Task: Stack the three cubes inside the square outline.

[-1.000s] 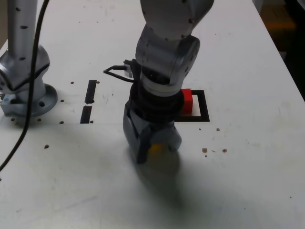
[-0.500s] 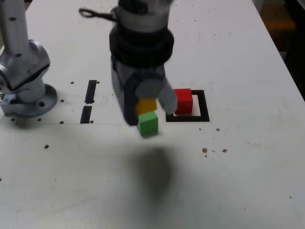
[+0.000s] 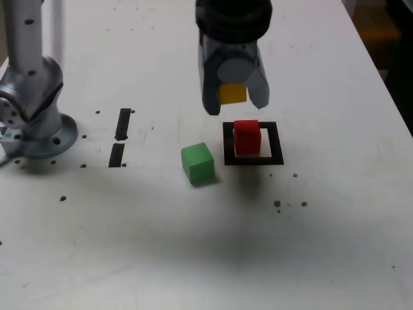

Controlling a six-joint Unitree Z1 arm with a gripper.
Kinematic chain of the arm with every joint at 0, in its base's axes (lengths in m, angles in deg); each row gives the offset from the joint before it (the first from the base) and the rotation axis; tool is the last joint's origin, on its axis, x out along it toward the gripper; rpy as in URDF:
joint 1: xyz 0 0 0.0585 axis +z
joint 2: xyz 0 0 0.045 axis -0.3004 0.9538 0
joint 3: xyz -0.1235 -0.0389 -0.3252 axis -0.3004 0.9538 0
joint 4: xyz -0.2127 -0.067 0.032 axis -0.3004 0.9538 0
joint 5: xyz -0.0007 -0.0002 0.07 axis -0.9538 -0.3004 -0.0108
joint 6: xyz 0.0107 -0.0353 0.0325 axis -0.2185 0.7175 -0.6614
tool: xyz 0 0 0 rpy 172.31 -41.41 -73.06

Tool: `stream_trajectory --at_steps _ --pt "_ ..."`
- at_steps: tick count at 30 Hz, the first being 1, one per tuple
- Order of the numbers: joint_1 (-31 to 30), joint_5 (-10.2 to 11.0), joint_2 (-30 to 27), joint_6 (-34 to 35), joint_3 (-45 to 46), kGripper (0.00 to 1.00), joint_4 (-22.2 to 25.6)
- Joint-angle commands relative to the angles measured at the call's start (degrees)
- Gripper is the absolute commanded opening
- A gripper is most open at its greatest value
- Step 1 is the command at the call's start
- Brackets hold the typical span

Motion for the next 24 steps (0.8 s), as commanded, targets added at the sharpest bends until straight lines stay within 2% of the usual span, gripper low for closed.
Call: stream_trajectory --at_steps 1,6,11,17,24 --pt "0.58 -0.09 0.20 -4.76 -0.37 0.33 -0.03" --pt "1.07 -0.52 1.26 -4.93 -0.71 0.34 -0.17" --pt "1.07 -2.85 3.05 -3.64 -0.78 0.35 -1.47" --pt "1.07 -5.09 5.04 -2.30 0.65 0.35 -5.68" --pt "1.07 -5.14 5.24 -1.51 3.35 0.36 -8.17"
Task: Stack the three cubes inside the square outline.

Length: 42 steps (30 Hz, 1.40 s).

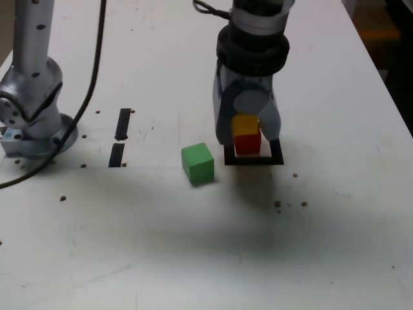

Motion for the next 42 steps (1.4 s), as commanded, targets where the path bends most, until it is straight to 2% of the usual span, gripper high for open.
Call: stream_trajectory --at_steps 1,10,18,30,32,37,39,42 --pt "-0.02 0.32 -0.32 0.05 0.57 0.36 -0.65" --pt "-0.02 1.57 -0.34 0.07 1.40 0.36 -3.28" --pt "-0.02 3.70 -0.14 0.48 1.79 0.37 -3.84" --pt "-0.02 3.56 -0.07 0.62 2.49 0.43 -3.62" --pt "-0.02 3.57 0.06 0.67 2.55 0.50 -3.65" --pt "-0.02 3.93 0.05 0.69 2.61 0.78 -3.65" --pt "-0.02 4.41 -0.14 0.68 2.62 0.84 -3.44" --pt "-0.02 5.49 -0.69 0.76 2.43 0.88 -2.67"
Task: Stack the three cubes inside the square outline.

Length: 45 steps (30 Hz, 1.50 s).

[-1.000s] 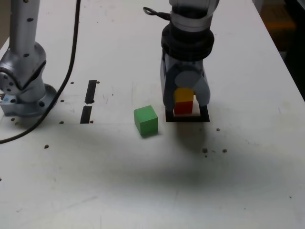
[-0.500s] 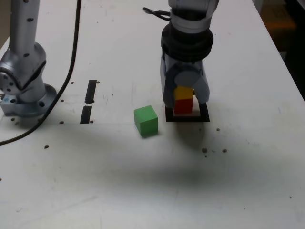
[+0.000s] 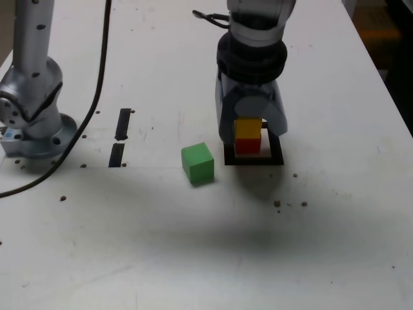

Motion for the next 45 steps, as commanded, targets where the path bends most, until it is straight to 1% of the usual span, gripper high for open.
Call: stream_trajectory --at_steps 1,4,6,7,9,10,12,13,15,18,19,20,21,24,26,28,32,37,45 --pt "-0.02 0.77 -0.87 0.26 -0.31 0.88 0.87" --pt "-0.02 1.96 -2.31 0.59 -1.62 0.90 3.71" --pt "-0.02 2.39 -3.87 0.74 -2.49 0.91 6.13" --pt "-0.02 2.45 -4.90 0.76 -2.75 0.91 7.33" --pt "-0.11 1.89 -7.90 0.76 -2.50 0.92 9.89" --pt "-0.19 1.23 -9.33 0.77 -1.88 0.92 10.65" --pt "-0.50 -0.83 -12.08 1.10 0.16 0.93 11.49" --pt "-0.75 -2.16 -13.36 1.54 1.60 0.93 11.47" --pt "-1.25 -4.11 -15.00 2.54 4.15 0.94 10.68" --pt "-3.09 -8.05 -18.25 6.25 11.19 0.94 6.43" --pt "-4.62 -9.39 -19.53 8.88 14.82 0.94 3.40" --pt "-6.05 -10.04 -20.10 11.28 17.09 0.94 1.16" --pt "-7.18 -10.24 -20.17 13.16 18.10 0.94 -0.01" --pt "-10.48 -10.00 -19.41 19.24 19.14 0.94 -1.90" --pt "-12.16 -9.51 -18.41 23.15 19.15 0.94 -2.13" --pt "-12.80 -9.13 -17.51 25.20 19.33 0.94 -2.12" --pt "-12.94 -8.86 -15.38 26.62 19.71 0.94 -2.37" --pt "-12.88 -8.62 -12.45 26.83 19.35 0.93 -3.10" --pt "-12.42 -7.39 -9.42 26.68 19.49 0.91 -4.59"
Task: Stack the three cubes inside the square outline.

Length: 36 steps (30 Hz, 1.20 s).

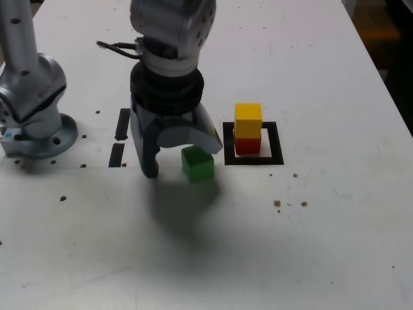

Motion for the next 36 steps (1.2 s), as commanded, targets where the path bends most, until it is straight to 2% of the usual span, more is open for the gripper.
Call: stream_trajectory --at_steps 1,4,16,19,25,30,33,35,36 --pt "0.14 0.35 0.56 -0.05 -0.02 0.90 -0.30" --pt "0.46 1.37 3.06 -0.21 -0.11 0.88 -1.97" --pt "0.91 1.76 6.27 -0.80 -0.69 0.82 -4.14" --pt "1.00 1.84 6.40 -0.85 -1.11 0.70 -3.58" --pt "1.08 2.96 6.38 -0.54 -1.31 0.33 -3.57" --pt "1.08 3.72 6.06 -0.62 -1.40 0.19 -3.95" --pt "1.08 4.24 4.98 -0.79 -1.33 0.16 -3.43" --pt "1.08 4.57 3.01 -0.80 -1.33 0.15 -1.90" --pt "1.08 4.90 -1.43 -0.60 -1.76 0.15 2.57"
